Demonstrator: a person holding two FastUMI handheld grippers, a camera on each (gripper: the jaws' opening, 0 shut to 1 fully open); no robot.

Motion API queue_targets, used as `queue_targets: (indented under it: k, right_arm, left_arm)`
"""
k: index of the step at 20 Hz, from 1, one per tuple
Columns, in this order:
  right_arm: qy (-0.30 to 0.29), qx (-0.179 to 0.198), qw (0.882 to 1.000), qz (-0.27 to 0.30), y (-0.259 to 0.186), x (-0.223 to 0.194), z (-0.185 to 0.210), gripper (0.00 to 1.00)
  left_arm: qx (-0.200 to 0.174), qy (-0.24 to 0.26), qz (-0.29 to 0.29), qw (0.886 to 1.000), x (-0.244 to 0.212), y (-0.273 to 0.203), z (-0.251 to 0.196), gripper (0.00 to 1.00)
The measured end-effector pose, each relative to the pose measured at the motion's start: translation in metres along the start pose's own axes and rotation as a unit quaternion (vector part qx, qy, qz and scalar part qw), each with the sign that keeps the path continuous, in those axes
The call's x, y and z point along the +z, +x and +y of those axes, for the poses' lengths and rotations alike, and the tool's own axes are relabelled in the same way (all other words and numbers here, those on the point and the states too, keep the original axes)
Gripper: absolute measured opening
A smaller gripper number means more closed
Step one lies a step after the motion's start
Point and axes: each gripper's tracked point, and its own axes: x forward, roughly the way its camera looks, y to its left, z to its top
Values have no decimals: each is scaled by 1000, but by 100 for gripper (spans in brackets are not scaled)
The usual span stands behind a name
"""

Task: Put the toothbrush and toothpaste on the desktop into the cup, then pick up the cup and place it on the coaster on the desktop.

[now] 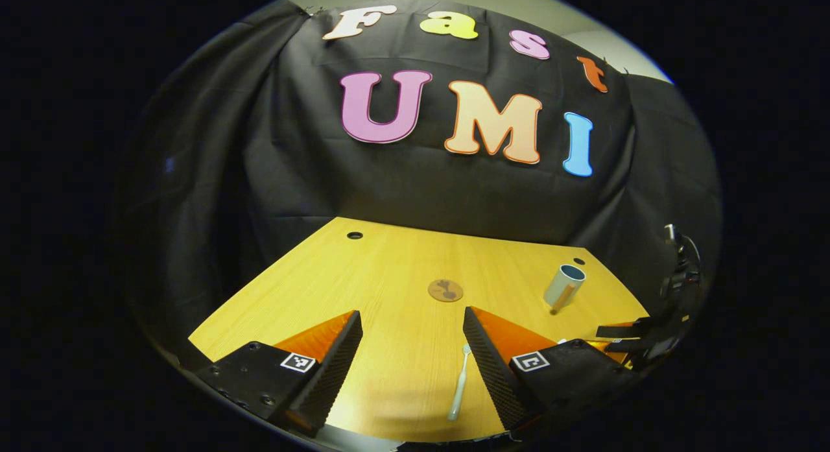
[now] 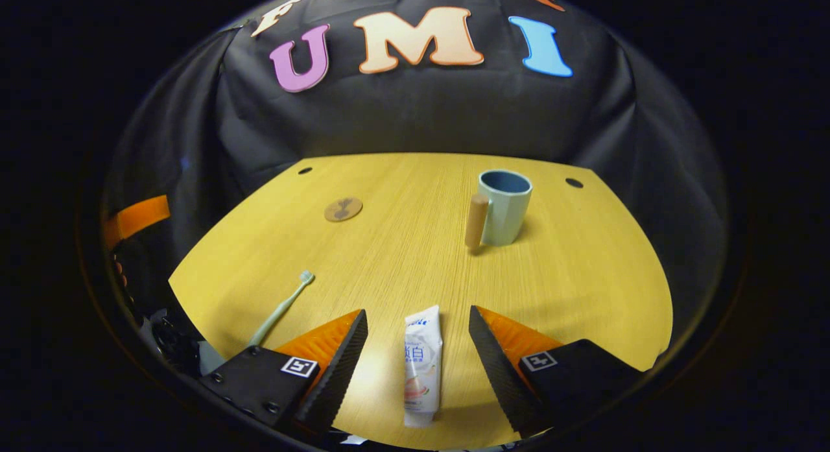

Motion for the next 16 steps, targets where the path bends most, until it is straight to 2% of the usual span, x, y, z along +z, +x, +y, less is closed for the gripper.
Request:
queue_targets:
  k: [1,4,5,6,9,10,11,15,16]
  right_arm:
    - [0,0,1000,10,4,-5,0,98]
    - [-10,-8,999,38,13,-22,1,98]
    - [-14,-11,999,46,16,-26,1,92]
    - [-19,-15,998,54,20,-29,0,92]
    - [-27,-28,997,73,30,-37,-4,81]
    - [-31,-34,996,79,34,-39,-5,82]
    - [-33,-39,995,87,37,-42,-7,73]
    - [-50,-56,991,107,42,-47,-9,70]
    - [-54,-63,991,106,45,-48,-11,63]
  left_arm:
    - [1,-2,-1,1000,0,-1,2,94]
    - [7,-5,1,1000,-3,0,8,93]
    - [8,-6,3,1000,-5,0,9,93]
    - [9,-7,5,1000,-7,1,10,94]
    - [8,-10,15,1000,-14,3,9,94]
    - [7,-11,17,1000,-15,4,7,94]
    - [7,-12,19,1000,-15,6,6,93]
    - [4,-10,21,1000,-16,11,7,93]
    - [3,-8,22,1000,-15,12,6,94]
